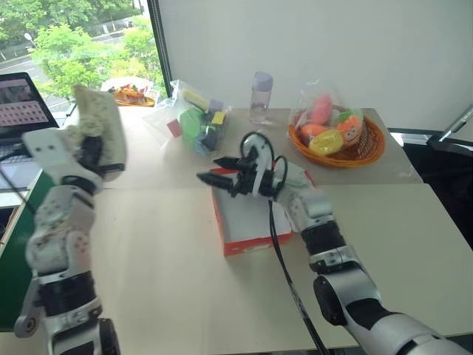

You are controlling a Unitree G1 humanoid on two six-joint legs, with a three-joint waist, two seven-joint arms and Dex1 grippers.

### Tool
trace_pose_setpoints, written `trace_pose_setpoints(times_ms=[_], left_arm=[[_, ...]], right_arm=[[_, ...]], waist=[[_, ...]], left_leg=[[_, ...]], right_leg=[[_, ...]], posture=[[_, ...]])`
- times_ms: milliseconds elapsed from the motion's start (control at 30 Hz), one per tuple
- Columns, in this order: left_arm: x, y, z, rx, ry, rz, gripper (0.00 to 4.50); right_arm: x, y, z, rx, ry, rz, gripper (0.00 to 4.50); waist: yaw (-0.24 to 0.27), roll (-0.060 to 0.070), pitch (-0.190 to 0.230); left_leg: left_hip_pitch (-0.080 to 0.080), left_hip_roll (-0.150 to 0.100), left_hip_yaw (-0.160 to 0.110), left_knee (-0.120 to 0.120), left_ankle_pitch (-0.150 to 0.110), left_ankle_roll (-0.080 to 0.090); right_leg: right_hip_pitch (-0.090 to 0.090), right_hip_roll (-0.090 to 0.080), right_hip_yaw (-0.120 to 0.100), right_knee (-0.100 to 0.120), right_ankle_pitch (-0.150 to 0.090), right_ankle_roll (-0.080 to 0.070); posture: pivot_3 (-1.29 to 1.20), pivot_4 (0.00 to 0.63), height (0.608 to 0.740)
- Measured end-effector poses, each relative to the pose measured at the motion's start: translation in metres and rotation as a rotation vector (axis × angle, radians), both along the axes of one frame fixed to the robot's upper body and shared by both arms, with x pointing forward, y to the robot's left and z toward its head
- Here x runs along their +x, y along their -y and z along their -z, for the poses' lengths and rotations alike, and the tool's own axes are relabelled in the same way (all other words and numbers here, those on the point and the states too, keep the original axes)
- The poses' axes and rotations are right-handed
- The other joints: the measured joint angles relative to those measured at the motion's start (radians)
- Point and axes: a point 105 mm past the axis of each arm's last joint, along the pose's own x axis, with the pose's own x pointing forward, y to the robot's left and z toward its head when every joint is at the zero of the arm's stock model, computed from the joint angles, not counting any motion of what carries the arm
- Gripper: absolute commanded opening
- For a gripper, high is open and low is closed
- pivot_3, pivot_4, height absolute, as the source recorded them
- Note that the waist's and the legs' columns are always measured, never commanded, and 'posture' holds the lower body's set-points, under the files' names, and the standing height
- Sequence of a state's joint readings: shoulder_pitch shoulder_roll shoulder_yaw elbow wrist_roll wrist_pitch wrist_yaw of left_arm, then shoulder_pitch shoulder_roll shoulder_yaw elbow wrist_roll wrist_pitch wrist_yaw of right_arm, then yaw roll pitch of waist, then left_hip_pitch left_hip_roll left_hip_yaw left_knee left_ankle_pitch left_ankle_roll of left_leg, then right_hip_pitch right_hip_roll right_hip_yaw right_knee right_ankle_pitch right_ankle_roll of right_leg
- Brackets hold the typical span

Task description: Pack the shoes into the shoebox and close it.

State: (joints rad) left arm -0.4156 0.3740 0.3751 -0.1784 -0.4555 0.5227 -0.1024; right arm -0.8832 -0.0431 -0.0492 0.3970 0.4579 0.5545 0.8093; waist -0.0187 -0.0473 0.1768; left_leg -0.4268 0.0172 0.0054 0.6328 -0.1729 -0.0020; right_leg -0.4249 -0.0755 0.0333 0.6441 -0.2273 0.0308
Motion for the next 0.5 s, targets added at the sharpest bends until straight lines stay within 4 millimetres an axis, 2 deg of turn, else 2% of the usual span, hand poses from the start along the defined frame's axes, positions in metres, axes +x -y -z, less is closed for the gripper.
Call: trace_pose_setpoints(times_ms=[67,100,167,300,367,500], left_arm=[[0.009,0.033,0.012,-0.021,-0.042,0.096,0.03],[0.011,0.044,0.014,-0.023,-0.048,0.127,0.03],[0.016,0.066,0.007,-0.033,-0.031,0.184,0.03],[0.021,0.103,-0.008,-0.02,0.014,0.283,0.03],[0.022,0.119,-0.003,-0.004,-0.001,0.327,0.03],[0.023,0.131,0.004,0.0,-0.025,0.362,0.03]], right_arm=[[0.004,0.004,-0.023,0.119,-0.054,0.009,4.5],[0.005,0.004,-0.03,0.147,-0.065,0.006,4.5],[0.012,0.013,-0.039,0.211,-0.11,0.045,4.5],[0.025,0.027,-0.042,0.258,-0.169,0.111,4.5],[0.027,0.027,-0.038,0.252,-0.188,0.125,4.5],[0.03,0.03,-0.036,0.253,-0.207,0.15,4.5]], waist=[[-0.001,0.0,0.0],[-0.003,0.0,0.0],[-0.001,0.0,0.0],[0.002,0.0,0.0],[-0.002,0.0,0.0],[-0.01,0.0,0.0]], left_leg=[[-0.001,-0.001,0.0,0.0,0.0,0.0],[-0.001,-0.001,0.0,0.0,0.0,0.0],[-0.003,-0.002,0.002,0.0,0.0,0.001],[-0.003,-0.002,0.006,0.001,0.0,0.001],[-0.004,-0.002,0.007,0.001,0.0,0.001],[-0.005,-0.001,0.007,0.001,0.0,0.002]], right_leg=[[0.0,0.001,0.0,0.0,0.0,0.0],[0.0,0.001,0.0,0.0,0.0,0.0],[-0.001,0.001,-0.001,-0.001,0.0,0.0],[0.0,0.001,-0.001,-0.003,0.0,0.001],[-0.001,0.001,0.0,-0.003,0.0,0.001],[-0.002,0.002,0.0,-0.002,0.0,0.001]], posture=[[0.0,0.15,0.74],[0.0,0.15,0.74],[0.0,0.15,0.74],[0.0,0.15,0.74],[0.0,0.15,0.74],[0.0,0.15,0.74]])
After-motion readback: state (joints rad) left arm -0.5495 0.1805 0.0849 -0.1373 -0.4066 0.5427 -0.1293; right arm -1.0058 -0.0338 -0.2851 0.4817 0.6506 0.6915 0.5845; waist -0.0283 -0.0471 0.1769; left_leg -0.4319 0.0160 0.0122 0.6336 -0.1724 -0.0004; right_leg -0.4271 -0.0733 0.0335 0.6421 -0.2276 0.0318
